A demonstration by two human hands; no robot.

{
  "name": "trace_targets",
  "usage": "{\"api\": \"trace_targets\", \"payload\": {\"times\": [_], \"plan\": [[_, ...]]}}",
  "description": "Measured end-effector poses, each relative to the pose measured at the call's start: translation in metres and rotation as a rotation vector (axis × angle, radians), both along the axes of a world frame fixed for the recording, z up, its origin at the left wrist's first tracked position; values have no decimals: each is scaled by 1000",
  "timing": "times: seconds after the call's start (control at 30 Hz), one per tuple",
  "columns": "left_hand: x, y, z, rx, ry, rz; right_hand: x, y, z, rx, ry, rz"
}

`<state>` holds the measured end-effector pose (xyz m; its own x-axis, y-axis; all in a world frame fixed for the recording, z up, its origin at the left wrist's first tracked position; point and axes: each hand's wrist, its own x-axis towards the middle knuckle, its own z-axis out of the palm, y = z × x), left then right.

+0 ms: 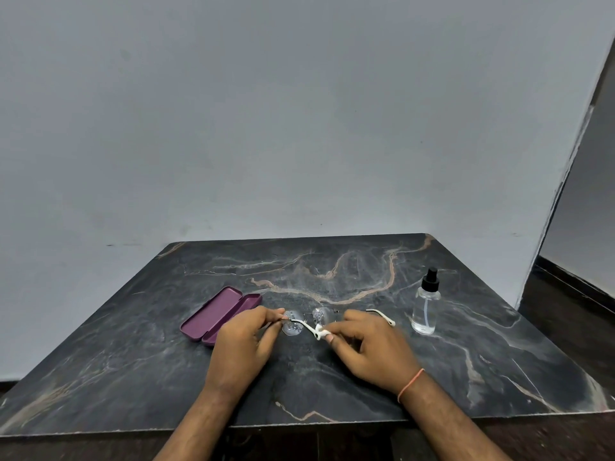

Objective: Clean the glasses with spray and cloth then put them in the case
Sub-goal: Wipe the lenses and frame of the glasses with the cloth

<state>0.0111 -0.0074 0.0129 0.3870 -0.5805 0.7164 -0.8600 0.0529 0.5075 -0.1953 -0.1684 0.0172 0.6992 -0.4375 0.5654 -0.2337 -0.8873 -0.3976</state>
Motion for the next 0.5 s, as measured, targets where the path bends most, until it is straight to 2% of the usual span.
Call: {"api": "trace_targets", "payload": {"times": [0.27, 0.5], "plan": [[3, -1, 0, -105, 183, 78, 0, 10, 2, -61, -31, 108], [7, -3, 1, -220, 497, 95, -2, 7, 3, 101, -204, 132]]}}
